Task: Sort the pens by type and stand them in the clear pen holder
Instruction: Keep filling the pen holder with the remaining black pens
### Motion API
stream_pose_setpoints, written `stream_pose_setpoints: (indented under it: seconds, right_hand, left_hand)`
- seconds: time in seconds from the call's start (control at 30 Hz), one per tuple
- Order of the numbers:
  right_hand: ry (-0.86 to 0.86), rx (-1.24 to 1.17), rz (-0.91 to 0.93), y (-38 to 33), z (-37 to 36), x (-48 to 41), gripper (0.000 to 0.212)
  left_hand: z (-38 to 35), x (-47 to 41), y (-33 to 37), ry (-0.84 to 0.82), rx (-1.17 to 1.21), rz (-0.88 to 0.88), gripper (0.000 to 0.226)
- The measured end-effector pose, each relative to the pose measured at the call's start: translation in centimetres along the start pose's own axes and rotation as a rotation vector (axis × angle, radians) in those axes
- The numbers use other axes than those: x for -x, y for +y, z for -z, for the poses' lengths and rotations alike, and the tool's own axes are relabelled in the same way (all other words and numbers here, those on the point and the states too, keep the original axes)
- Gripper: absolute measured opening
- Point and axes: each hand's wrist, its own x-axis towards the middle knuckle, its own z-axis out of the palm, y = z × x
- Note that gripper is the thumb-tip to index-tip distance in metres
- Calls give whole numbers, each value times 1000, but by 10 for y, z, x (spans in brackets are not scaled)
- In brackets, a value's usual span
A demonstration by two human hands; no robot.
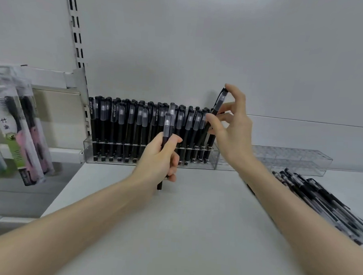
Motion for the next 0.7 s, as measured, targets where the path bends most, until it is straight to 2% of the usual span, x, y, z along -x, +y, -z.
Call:
stream_pose_setpoints:
  seconds: [0.1, 0.3, 0.4, 0.5, 0.57, 0.7]
  right_hand:
    - [-31, -4, -8, 4, -2, -1, 55]
    - [-77, 81, 19, 14, -8, 0, 24]
    - [-106, 132, 7, 11, -5, -2, 22]
    - [-85, 176, -9, 5, 0, 2, 28]
    - [-82, 40, -92, 2, 6, 7, 28]
    - [-285, -291, -234, -3, 16, 17, 26]
  left_hand:
    - [-1, 1, -1, 38, 49, 57, 18]
    - [-4, 1, -5, 47, 70, 140, 23]
    - [-7, 2, -3, 17, 11, 89, 23]
    - [-8, 1, 1, -43, -6, 43, 22]
    - [-10, -2, 2, -103, -25, 21, 23]
    - [-14, -5, -4, -199, -44, 13, 26]
